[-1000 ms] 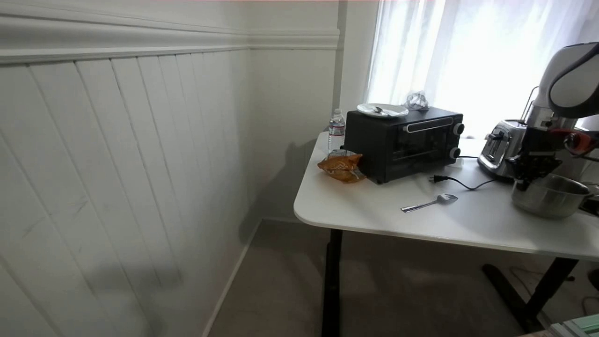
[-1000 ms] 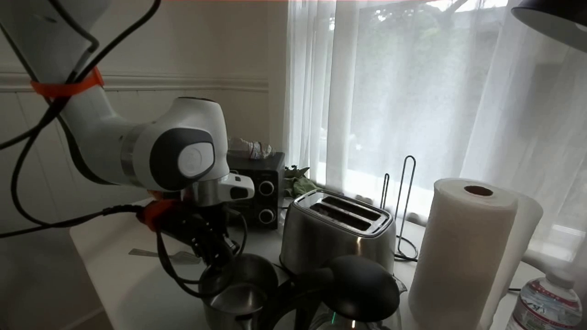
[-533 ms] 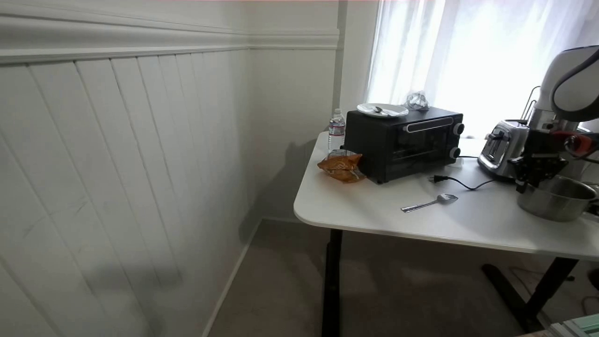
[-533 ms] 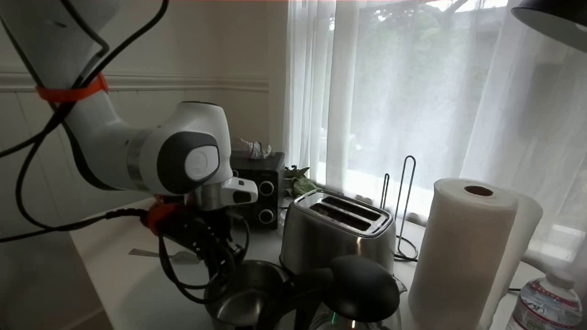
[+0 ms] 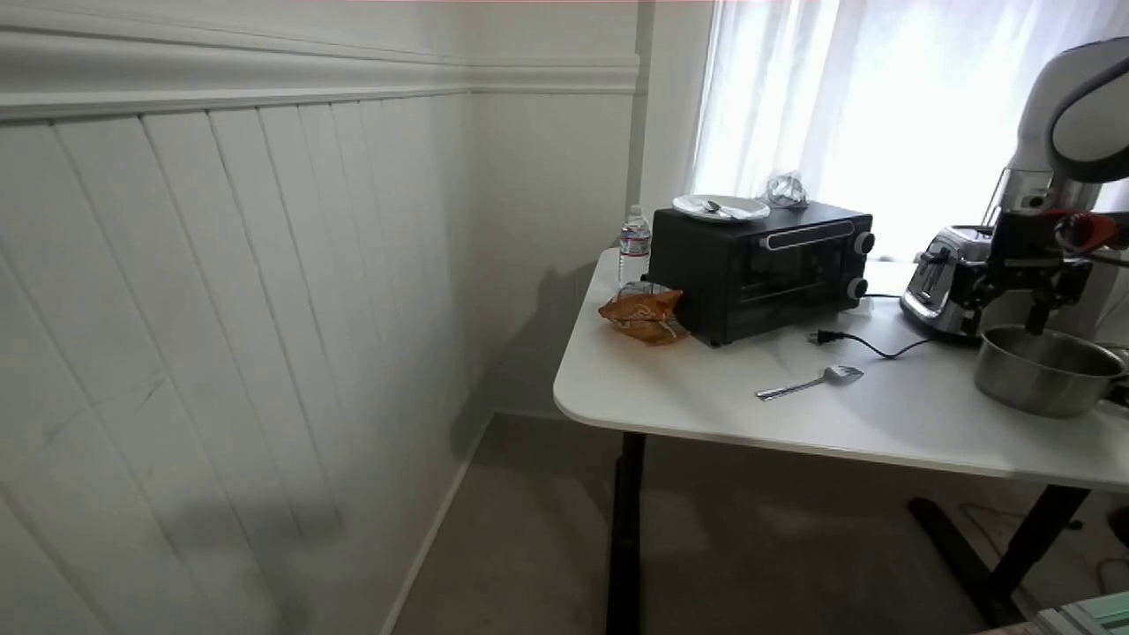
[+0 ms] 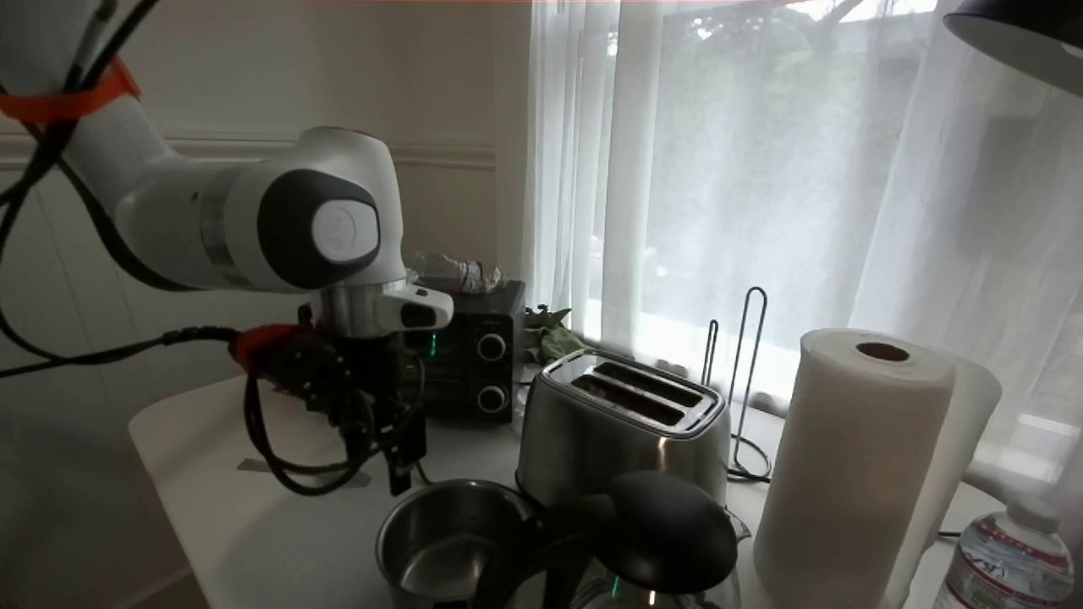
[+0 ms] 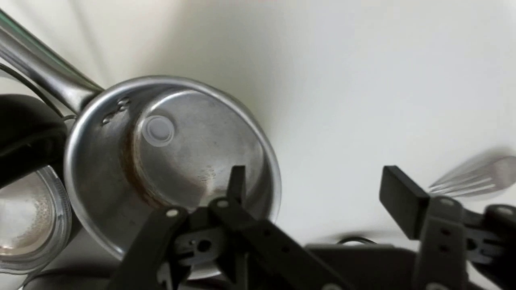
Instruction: Pick up the silver pot and move it a little to the right
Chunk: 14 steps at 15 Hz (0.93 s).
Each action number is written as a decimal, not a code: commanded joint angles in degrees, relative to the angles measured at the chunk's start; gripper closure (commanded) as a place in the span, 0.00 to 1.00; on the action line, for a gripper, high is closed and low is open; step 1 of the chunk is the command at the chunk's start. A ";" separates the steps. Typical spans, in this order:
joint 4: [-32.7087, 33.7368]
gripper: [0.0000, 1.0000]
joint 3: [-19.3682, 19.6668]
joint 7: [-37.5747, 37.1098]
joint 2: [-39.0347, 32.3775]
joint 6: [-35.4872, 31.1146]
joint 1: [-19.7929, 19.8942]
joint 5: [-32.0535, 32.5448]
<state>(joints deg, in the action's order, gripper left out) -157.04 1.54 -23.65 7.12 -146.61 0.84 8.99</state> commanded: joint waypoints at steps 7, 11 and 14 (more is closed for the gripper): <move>2.57 0.00 -10.31 -2.88 15.08 6.52 -2.85 -3.92; 5.50 0.00 -13.36 -2.31 15.00 5.45 -4.21 -2.85; 7.27 0.00 -14.64 -1.84 14.35 4.96 -4.51 -2.46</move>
<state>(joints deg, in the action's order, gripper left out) -151.23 -12.07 -26.64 21.46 -141.65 -3.34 6.73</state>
